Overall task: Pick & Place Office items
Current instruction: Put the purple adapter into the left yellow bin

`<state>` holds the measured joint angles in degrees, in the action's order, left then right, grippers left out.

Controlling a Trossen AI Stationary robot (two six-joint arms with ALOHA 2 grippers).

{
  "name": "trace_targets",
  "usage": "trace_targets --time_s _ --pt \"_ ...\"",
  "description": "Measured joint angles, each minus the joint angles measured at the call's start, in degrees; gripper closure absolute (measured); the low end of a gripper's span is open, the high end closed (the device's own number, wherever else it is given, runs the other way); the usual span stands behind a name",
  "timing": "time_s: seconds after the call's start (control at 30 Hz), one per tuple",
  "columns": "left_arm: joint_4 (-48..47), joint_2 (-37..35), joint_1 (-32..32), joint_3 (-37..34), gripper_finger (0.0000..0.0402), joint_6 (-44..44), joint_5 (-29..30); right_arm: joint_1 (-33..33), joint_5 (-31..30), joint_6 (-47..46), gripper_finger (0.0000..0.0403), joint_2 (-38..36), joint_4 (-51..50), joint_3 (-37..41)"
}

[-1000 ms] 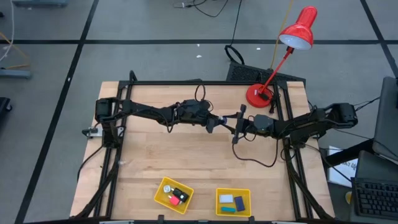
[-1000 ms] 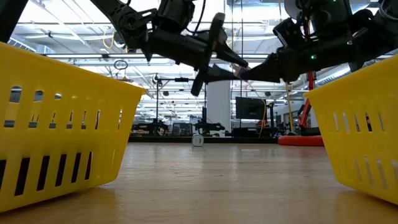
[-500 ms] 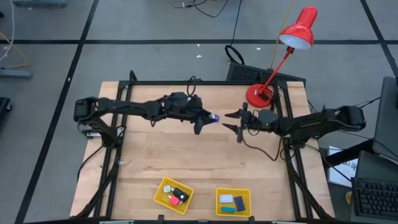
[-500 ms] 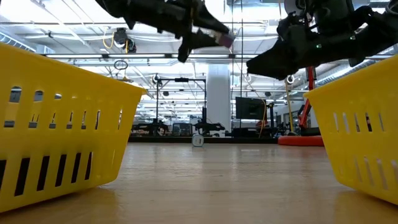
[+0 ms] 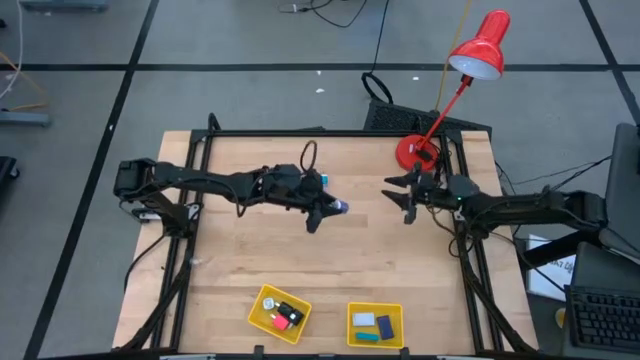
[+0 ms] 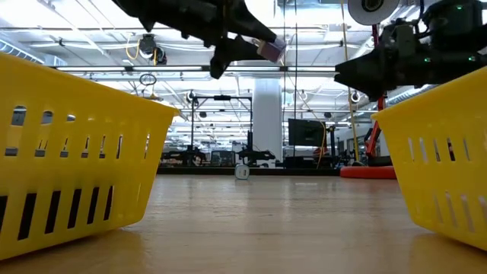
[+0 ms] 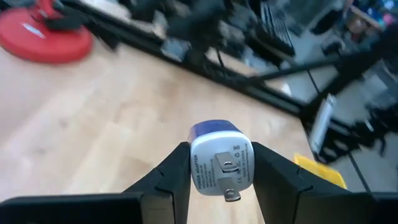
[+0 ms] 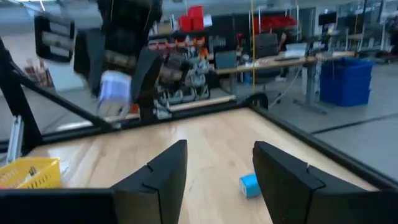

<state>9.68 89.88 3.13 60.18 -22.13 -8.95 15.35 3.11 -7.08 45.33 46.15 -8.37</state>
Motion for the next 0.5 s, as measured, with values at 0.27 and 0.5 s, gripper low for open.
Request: trace_targets --time_s 0.27,0.5 --pt "-15.48 -5.89 -8.24 -0.07 0.0265 0.34 -1.16 0.27 -3.24 0.5 0.0232 -3.87 -0.35 2.02" --pt "-28.56 -9.67 -21.5 0.01 0.0256 -2.48 -5.3 1.46 -3.28 0.65 0.0232 -3.81 -1.0 2.01"
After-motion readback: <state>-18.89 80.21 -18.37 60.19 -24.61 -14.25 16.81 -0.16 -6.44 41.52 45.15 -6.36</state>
